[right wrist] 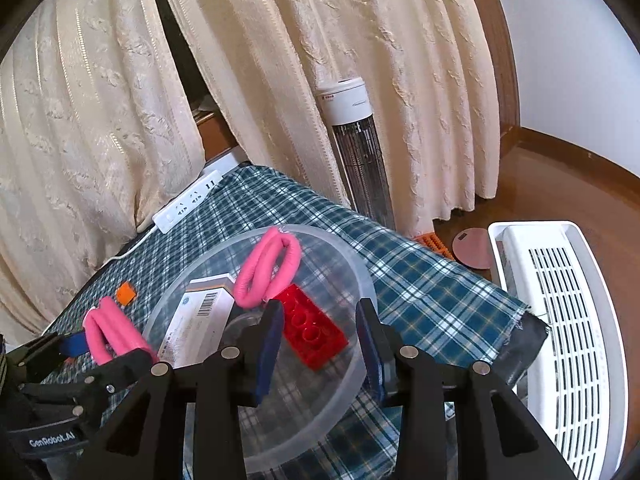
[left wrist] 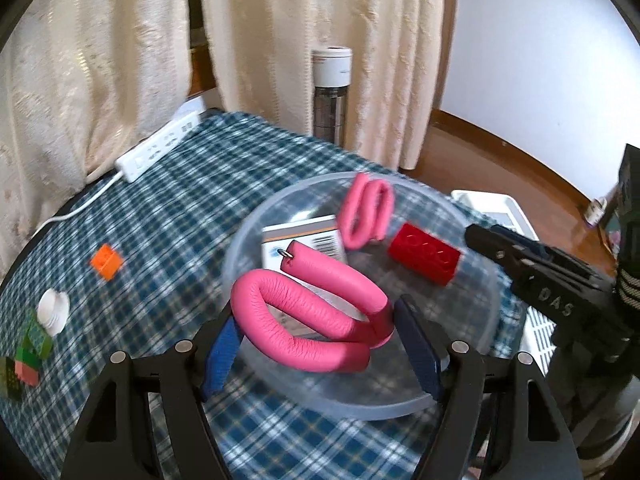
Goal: Organize objects
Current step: 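Lower the red brick into the clear bowl and open the right tool, then lower the large pink tube into the bowl and open the left tool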
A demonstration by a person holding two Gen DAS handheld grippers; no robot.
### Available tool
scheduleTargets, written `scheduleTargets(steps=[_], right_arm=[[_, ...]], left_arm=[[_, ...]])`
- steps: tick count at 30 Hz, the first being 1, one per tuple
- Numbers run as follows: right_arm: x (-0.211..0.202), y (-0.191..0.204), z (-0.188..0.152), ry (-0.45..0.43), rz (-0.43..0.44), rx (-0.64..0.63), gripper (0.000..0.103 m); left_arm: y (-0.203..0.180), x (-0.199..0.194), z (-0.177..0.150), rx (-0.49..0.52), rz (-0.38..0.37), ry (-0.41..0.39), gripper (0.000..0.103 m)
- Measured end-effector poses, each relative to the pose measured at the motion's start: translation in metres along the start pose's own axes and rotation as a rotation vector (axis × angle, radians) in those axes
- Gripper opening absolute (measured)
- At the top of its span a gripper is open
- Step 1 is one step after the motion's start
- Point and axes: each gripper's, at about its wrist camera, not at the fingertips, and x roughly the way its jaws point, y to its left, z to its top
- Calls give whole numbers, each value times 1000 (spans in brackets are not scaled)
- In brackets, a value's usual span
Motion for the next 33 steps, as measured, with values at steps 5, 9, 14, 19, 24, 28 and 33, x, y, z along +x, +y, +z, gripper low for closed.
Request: scheduleTargets(steps=[5, 9, 14, 19, 24, 28, 33], right_arm=[[0, -3, -1, 1, -6, 9, 41], [0, -4, -1, 1, -12, 15, 41], [-1, -6, -1, 0, -13, 18, 41], [-1, -2, -1, 1, -6, 12, 42], [-2, 1, -3, 3, 0, 8, 44], [-1, 3, -5, 9, 4, 6, 46], [-2, 7, -7, 13, 10, -4, 46]], left_arm=[[-17, 4, 4, 46, -66, -10, 77], [-20, 7, 3, 45, -98, -17, 79], [-10, 8, 1, -5, -118, -17, 79], [-2, 5, -3, -29, -109, -19, 79], [7, 1, -10, -44, -81, -15, 79], [19, 4, -16, -69, -39, 1, 79], [30, 13, -23, -90, 15, 33, 79]])
